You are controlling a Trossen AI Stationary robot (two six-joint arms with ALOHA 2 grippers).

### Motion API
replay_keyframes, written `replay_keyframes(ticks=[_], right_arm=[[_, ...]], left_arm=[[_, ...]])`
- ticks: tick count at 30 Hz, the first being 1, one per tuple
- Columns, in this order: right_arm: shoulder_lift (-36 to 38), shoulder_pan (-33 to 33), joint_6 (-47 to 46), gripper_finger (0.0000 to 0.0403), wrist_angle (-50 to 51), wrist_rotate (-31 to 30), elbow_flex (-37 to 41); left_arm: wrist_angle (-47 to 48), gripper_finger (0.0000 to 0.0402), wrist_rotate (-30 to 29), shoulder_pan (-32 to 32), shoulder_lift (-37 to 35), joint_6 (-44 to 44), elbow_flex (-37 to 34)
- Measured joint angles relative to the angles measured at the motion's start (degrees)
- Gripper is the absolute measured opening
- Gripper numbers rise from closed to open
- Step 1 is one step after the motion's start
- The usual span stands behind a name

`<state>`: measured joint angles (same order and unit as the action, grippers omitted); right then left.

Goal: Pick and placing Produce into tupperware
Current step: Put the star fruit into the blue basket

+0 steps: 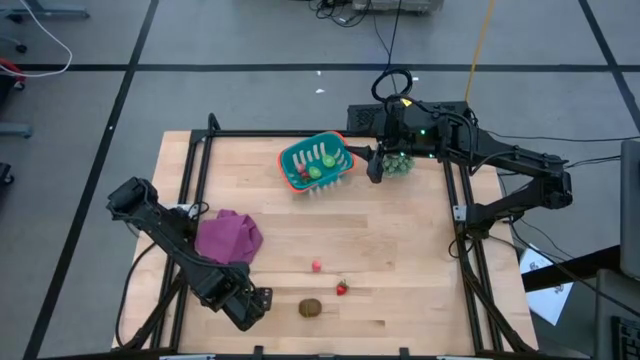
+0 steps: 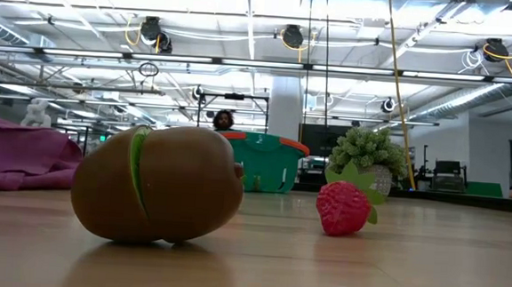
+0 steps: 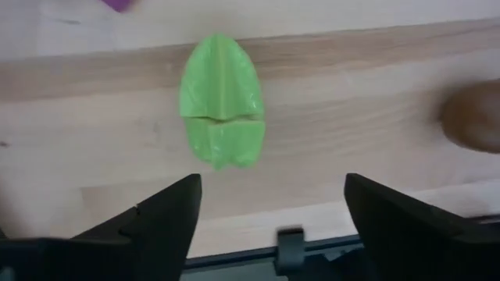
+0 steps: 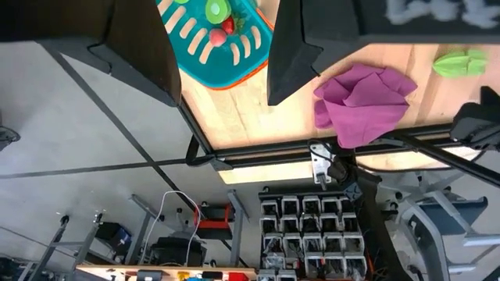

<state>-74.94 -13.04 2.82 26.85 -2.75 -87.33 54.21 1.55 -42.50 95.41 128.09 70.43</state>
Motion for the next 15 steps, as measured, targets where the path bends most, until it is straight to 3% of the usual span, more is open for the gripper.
replay_keyframes(ticks=[5,15], right_arm=[[0.0,0.0,1.3,0.0183,0.0,0.0,0.0],[0.0,0.0,1.5,0.0183,0.2,0.0,0.0]], left_arm=[[-1.8,0.0346,-0.3,-0.4,2.2,0.5,0.0],[-0.6,0.0324,-0.4,-1.2,5.6,1.2,0.0]])
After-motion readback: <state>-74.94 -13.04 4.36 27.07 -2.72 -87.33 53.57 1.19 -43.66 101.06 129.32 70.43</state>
